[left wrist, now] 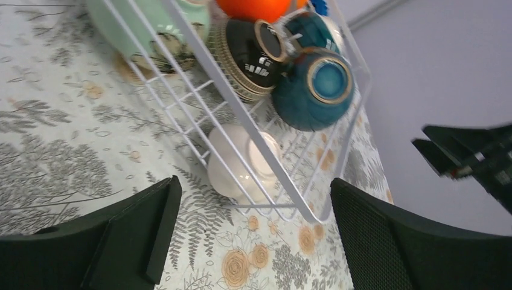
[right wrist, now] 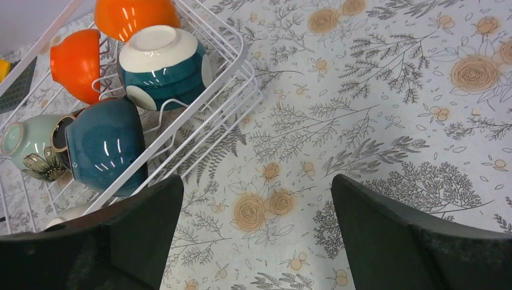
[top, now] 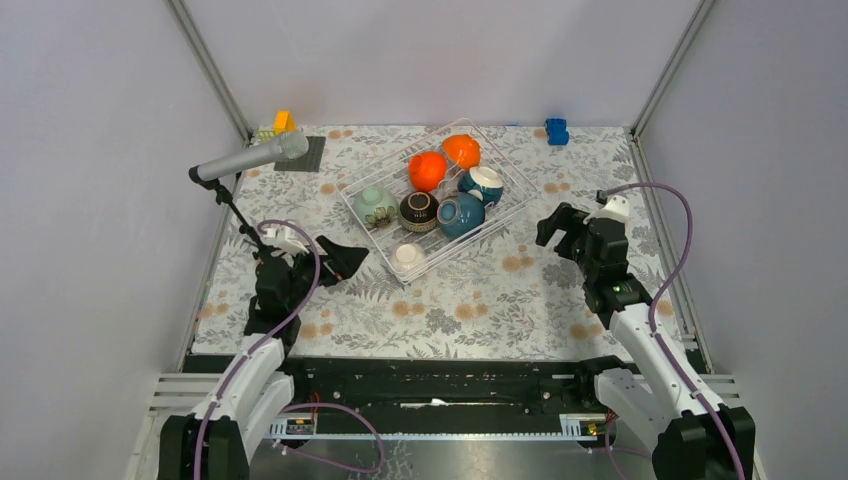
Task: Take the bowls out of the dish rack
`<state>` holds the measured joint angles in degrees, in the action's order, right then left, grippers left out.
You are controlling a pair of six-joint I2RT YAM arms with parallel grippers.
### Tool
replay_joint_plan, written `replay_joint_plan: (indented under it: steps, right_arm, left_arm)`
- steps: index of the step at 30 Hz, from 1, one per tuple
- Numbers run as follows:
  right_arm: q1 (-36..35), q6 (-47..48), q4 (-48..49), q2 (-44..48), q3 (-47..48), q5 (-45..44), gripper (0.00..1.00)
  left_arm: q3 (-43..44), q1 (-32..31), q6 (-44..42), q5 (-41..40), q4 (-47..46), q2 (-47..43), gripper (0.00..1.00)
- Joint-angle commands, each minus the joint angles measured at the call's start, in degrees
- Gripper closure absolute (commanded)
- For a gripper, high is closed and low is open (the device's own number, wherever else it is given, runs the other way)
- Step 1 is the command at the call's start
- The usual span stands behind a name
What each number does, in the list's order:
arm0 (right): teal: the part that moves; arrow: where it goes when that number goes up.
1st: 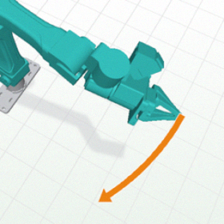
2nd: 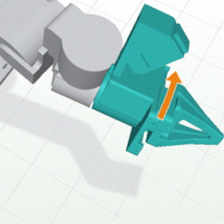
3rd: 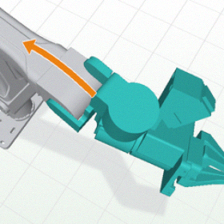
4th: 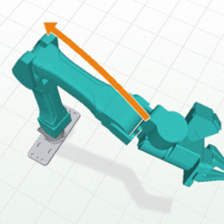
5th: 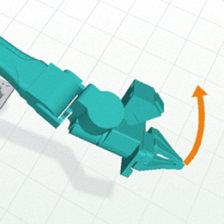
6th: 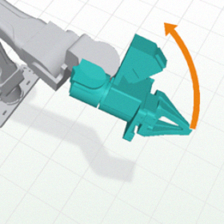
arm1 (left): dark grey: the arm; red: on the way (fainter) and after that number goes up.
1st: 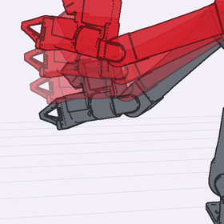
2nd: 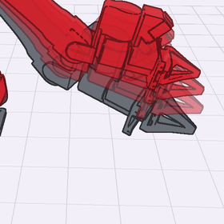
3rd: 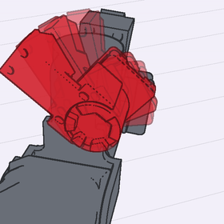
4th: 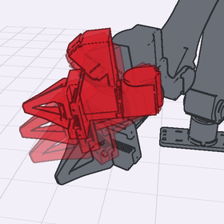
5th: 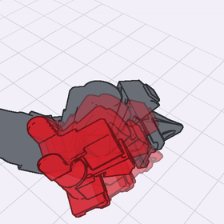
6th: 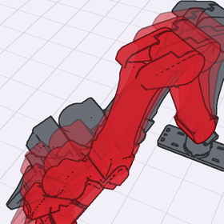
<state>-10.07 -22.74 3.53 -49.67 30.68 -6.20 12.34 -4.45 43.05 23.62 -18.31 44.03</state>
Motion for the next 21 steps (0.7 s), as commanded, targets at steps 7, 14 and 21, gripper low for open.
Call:
replay_joint_plan:
  steps: [7, 14, 21]
  right_arm:
    - [-0.1, -0.2, -0.2, -2.1, 2.9, 5.3, 0.0]
    - [-1.1, -1.0, -2.2, -9.1, 10.2, 12.5, 0.0]
    - [-6.3, -1.9, -0.5, -15.5, 16.9, 13.5, 0.0]
  left_arm:
    - [-3.3, -0.5, -8.5, 5.3, -6.0, -12.4, 0.01]
    - [-2.9, -5.3, -10.8, 1.2, -3.1, -14.4, 0.01]
    - [-4.6, -4.9, -4.8, -4.4, -6.5, -12.3, 0.01]
